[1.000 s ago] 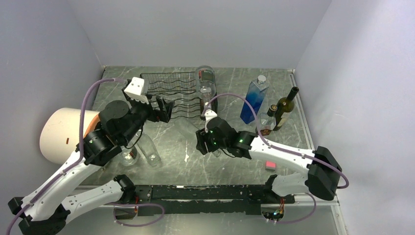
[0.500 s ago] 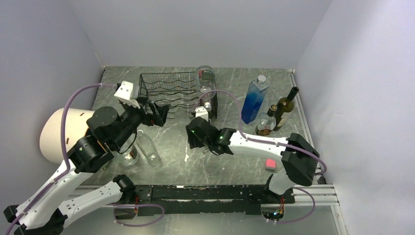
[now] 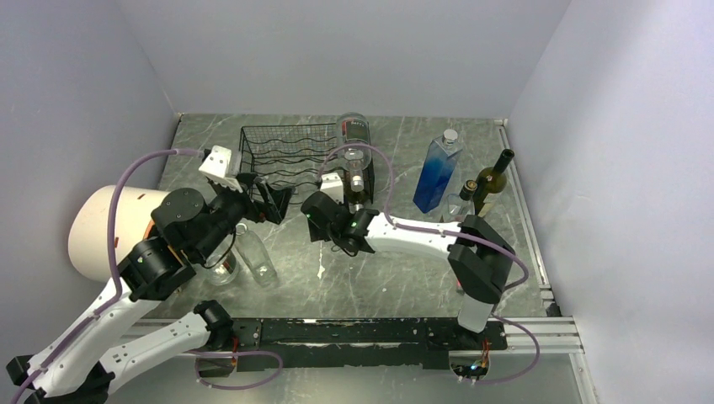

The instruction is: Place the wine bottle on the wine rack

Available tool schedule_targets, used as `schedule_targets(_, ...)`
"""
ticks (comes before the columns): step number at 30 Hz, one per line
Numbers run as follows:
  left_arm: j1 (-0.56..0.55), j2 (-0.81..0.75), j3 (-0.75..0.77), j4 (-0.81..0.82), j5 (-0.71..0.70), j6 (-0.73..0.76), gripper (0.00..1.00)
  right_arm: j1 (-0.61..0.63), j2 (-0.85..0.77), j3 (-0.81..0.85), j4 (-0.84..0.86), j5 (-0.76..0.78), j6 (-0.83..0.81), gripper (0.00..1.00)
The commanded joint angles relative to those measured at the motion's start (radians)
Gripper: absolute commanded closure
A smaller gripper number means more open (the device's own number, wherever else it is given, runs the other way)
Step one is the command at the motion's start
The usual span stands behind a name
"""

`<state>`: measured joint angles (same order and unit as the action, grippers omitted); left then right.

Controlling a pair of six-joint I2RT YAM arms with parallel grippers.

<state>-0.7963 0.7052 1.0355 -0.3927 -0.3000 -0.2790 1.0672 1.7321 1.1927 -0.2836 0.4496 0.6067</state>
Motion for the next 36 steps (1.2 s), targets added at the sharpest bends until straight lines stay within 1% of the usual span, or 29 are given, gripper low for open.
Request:
schedule_targets(1, 0.003, 0.005, -0.006, 0.001, 0.018, -0.008, 0.01, 0.003, 0.035, 0.071, 0.042, 0.109, 0.01, 1.0)
schedule_targets(11, 0.003, 0.016, 0.015, -0.014, 0.028, -0.005, 0.01, -0.009, 0.16, 0.129, 0.164, 0.248, -0.007, 1.0)
schedule_targets(12, 0.002, 0.015, 0.022, -0.018, 0.032, -0.006, 0.01, -0.01, 0.167, 0.126, 0.186, 0.269, -0.01, 1.0)
schedule_targets(14, 0.003, 0.014, 0.042, -0.041, 0.035, -0.005, 0.01, -0.015, 0.178, 0.097, 0.286, 0.301, -0.056, 1.0)
schedule_targets(15, 0.002, 0.015, 0.056, -0.052, 0.033, -0.005, 0.01, -0.023, 0.188, 0.101, 0.297, 0.312, -0.06, 1.0)
schedule_targets(18, 0.003, 0.014, 0.088, -0.086, 0.022, 0.0, 0.01, -0.044, 0.209, 0.117, 0.331, 0.322, -0.071, 1.0)
schedule_targets(22, 0.003, 0.005, 0.102, -0.095, 0.025, -0.004, 0.01, -0.072, 0.225, 0.125, 0.384, 0.298, -0.098, 1.0)
schedule_targets(30, 0.003, 0.015, 0.119, -0.132, 0.023, -0.017, 0.01, -0.118, 0.304, 0.189, 0.404, 0.254, -0.099, 1.0)
schedule_targets(36, 0.003, 0.02, 0.127, -0.149, 0.023, -0.022, 0.01, -0.129, 0.371, 0.253, 0.399, 0.242, -0.101, 0.89)
